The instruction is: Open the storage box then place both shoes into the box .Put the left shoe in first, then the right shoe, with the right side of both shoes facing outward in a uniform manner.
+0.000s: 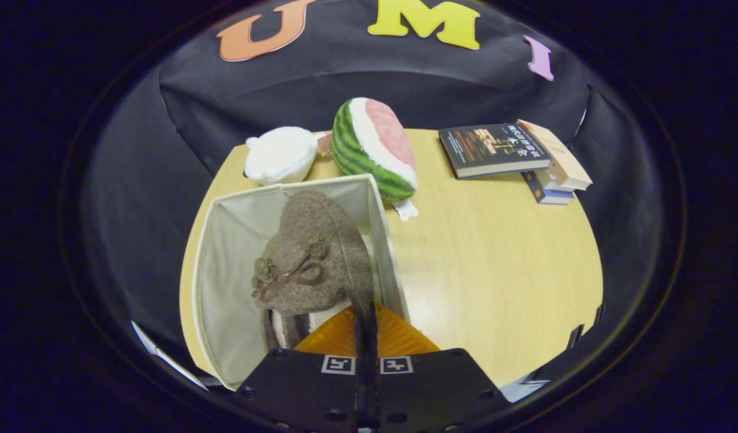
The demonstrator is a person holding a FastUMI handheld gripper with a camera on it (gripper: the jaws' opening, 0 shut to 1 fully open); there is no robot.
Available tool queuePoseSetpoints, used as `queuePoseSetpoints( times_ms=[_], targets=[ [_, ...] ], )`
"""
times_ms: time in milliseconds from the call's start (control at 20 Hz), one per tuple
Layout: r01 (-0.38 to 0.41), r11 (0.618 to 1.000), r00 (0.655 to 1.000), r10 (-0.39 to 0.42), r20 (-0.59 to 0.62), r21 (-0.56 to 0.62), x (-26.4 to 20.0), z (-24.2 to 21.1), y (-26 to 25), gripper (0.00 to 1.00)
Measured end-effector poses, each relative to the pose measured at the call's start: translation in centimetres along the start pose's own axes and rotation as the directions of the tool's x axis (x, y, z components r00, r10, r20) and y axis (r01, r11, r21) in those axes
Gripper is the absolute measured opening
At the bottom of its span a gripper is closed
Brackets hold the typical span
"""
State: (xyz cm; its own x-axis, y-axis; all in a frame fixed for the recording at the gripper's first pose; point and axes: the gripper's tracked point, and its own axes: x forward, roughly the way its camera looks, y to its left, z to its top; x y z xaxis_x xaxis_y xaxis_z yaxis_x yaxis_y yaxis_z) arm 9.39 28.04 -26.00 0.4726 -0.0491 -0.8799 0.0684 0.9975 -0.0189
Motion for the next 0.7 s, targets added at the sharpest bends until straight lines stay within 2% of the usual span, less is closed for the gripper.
queuePoseSetpoints(
  times_ms=[200,450,700],
  targets=[
    [0.009,1.000,1.000,-0.009,-0.005,0.026,0.9,-1.1,0.5,0.00],
    [0.018,1.000,1.000,-0.018,-0.001,0.002,2.0,-1.1,0.9,0.00],
    [-0.060,0.998,0.998,0.060,0.037,0.010,0.2,-0.3,1.7,0.19]
  ],
)
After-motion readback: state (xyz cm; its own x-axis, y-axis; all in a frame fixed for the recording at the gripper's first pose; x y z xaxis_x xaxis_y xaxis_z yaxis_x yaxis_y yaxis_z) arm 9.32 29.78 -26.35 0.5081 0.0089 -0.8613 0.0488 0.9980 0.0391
